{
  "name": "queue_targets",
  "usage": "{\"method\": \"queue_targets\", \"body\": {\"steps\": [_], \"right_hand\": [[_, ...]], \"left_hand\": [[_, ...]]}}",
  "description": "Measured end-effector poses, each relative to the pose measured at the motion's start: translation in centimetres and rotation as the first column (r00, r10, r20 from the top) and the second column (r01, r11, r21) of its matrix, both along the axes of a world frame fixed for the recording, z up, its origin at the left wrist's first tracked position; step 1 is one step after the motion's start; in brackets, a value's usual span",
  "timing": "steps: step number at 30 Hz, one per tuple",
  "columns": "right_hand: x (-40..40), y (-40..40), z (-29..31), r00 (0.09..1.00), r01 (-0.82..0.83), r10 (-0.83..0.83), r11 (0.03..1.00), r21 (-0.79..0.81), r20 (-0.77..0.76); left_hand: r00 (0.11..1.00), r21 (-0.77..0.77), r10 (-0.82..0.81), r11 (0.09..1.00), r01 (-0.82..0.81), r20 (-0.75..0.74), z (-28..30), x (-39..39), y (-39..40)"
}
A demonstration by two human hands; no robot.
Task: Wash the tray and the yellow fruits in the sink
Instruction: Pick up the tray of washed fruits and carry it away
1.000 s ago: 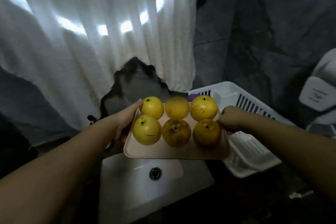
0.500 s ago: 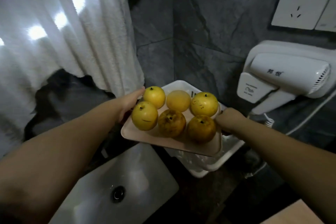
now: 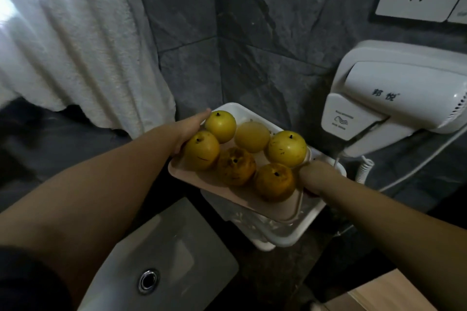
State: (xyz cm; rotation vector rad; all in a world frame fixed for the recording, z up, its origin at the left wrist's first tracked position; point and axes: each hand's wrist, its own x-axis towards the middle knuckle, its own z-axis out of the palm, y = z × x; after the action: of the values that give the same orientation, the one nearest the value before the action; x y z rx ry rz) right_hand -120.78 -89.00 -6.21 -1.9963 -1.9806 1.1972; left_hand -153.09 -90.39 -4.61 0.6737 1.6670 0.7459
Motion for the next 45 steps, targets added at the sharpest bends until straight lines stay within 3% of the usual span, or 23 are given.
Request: {"method": "queue_targets", "body": {"steps": [2,6,12,21,29,34,40,45], "right_hand": [[0.0,0.5,0.1,0.999,0.048,-0.047,0.995,-0.087,0.010],[0.4,1.4,-0.5,0.952,0.194,-0.234,0.960,-0.204,-0.196],[1.4,1.8,-1.7,0.876,0.187,-0.311,0.923,-0.336,-0.368],[1.3,2.7,-2.4,0.904,0.277,-0.370,0.889,-0.366,-0.215],[1.1,2.5,-3.0,0.909,0.276,-0.376,0.866,-0.418,-0.178],[0.7,2.1,-2.9,0.906,0.292,-0.391,0.854,-0.432,-0.162],[0.1,2.1,-2.3,0.905,0.310,-0.406,0.835,-0.455,-0.127],[-0.2,2.3,-2.0,0.891,0.350,-0.446,0.798,-0.491,-0.090]], "left_hand": [[1.000,0.009,-0.013,1.000,0.013,0.021,-0.6,0.2,1.1],[1.000,0.048,0.002,0.999,-0.003,0.023,-1.6,0.2,3.2],[1.000,0.048,-0.018,0.999,0.017,0.010,-1.8,0.2,6.2],[0.998,0.165,-0.064,0.984,0.066,-0.017,-4.0,0.4,9.4],[0.987,-0.025,-0.130,0.991,0.133,0.099,-6.5,-0.5,11.2],[0.985,0.026,-0.144,0.990,0.142,0.099,-6.6,-0.4,10.8],[0.991,0.026,-0.121,0.992,0.123,-0.052,-6.9,0.1,10.4],[0.992,0.006,-0.097,0.995,0.098,-0.077,-7.5,0.4,10.5]]}}
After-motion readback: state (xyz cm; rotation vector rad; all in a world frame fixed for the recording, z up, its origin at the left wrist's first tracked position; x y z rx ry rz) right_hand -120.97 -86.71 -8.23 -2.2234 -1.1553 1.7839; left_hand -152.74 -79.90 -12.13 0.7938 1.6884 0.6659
